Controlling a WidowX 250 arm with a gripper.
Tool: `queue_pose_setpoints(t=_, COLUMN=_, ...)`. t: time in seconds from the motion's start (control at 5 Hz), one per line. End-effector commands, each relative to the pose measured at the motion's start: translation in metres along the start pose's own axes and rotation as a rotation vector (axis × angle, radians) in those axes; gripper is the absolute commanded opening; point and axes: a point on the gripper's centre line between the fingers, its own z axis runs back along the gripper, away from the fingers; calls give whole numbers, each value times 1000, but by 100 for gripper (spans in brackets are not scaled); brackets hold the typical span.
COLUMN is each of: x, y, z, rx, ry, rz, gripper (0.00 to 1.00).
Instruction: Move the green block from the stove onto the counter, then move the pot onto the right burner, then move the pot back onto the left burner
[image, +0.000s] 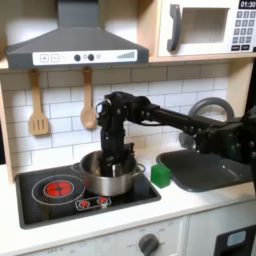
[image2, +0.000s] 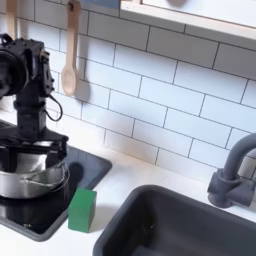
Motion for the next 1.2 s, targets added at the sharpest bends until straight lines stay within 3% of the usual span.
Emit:
queue_pose_setpoints(t=0.0, x=-10, y=-17, z=-1, rx=-5, ry=0, rz=-28, gripper=100)
queue_pose_setpoints(t=1.0, x=-12, y=-18, z=0, rx=-4, ry=-1, rz=-34, gripper=100)
